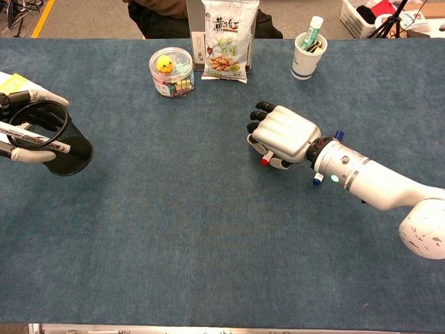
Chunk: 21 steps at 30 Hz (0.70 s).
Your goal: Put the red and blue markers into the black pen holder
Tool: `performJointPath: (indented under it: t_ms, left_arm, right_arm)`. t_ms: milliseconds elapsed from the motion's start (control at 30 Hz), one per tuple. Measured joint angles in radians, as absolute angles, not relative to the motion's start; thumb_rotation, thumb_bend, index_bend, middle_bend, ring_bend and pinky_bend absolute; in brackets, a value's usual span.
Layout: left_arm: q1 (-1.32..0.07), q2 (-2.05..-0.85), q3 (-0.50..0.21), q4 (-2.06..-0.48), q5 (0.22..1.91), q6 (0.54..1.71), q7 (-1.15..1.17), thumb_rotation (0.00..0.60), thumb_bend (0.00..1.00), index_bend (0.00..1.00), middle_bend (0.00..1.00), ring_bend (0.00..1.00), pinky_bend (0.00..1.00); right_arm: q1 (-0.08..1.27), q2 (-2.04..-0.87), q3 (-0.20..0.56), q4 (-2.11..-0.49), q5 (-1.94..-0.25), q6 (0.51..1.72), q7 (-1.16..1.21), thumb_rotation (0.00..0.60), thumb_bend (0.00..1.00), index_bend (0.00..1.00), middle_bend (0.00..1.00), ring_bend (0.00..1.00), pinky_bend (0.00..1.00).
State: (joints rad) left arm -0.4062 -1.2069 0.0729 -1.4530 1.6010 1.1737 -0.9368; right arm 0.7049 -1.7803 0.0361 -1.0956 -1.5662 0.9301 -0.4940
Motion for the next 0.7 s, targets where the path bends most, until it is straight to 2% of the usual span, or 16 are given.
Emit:
performJointPath:
  t_ms: [400,700]
  left_arm:
    - [-0.405,-1.202,0.077,-1.459,1.609,1.181,-0.938,0.600,0.12,0.24,0.30,0.30,0.28]
    - [-0.411,-1.202,0.077,-1.460,1.607,1.171,-0.932,0.600,0.12,0.24,0.30,0.30,0.28]
  right_arm:
    - [0.713,-1.783,0.036,-1.089,-1.549,0.928,-0.514,0.600,0.35,0.62,0.35,0.17,0.12]
    - [0.702,-1.749,0.049,-1.140,-1.532,0.959,-0.491,0.600,0.37,0.63,0.35,0.17,0.12]
